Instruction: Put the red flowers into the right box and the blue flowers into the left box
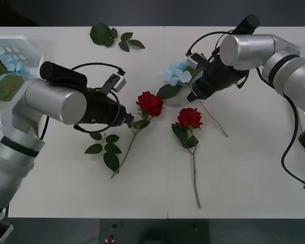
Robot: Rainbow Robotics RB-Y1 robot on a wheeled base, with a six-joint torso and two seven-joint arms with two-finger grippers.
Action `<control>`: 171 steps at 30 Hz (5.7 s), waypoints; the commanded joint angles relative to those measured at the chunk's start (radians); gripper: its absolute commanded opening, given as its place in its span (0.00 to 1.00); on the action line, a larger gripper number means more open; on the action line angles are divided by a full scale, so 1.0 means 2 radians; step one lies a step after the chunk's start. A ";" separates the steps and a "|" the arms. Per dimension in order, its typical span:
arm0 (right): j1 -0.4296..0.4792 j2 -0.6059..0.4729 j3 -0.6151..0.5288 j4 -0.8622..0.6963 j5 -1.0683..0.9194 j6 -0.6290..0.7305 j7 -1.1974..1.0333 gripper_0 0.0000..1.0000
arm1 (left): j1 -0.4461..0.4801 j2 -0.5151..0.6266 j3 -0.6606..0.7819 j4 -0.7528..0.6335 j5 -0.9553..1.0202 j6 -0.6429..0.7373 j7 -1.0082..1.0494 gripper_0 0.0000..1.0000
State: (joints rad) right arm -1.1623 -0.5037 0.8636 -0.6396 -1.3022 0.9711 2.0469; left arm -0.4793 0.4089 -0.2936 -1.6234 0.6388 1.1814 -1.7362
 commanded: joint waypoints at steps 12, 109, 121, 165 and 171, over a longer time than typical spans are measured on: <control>-0.001 0.019 0.009 0.002 0.000 -0.030 0.005 0.74 | -0.040 -0.038 -0.146 0.018 -0.153 -0.019 0.169 1.00; 0.049 -0.182 0.035 -0.059 -0.296 0.047 0.172 0.94 | -0.026 -0.049 -0.031 -0.029 0.356 -0.387 0.061 0.00; 0.058 -0.321 0.035 -0.213 -0.430 0.106 0.199 0.95 | -0.026 -0.051 -0.033 -0.029 0.364 -0.387 0.062 0.00; 0.327 -0.144 -0.143 -0.423 -0.555 -0.107 0.329 0.04 | -0.026 -0.051 -0.033 -0.029 0.373 -0.387 0.064 0.00; 0.326 -0.139 -0.143 -0.422 -0.549 -0.117 0.329 0.00 | -0.026 -0.051 -0.033 -0.029 0.373 -0.387 0.064 0.00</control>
State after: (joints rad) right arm -0.4784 -0.7939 0.5833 -1.4632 -2.4153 0.7393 2.6959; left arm -0.5094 0.3153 -0.3520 -1.6598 1.3747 0.4138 -1.5960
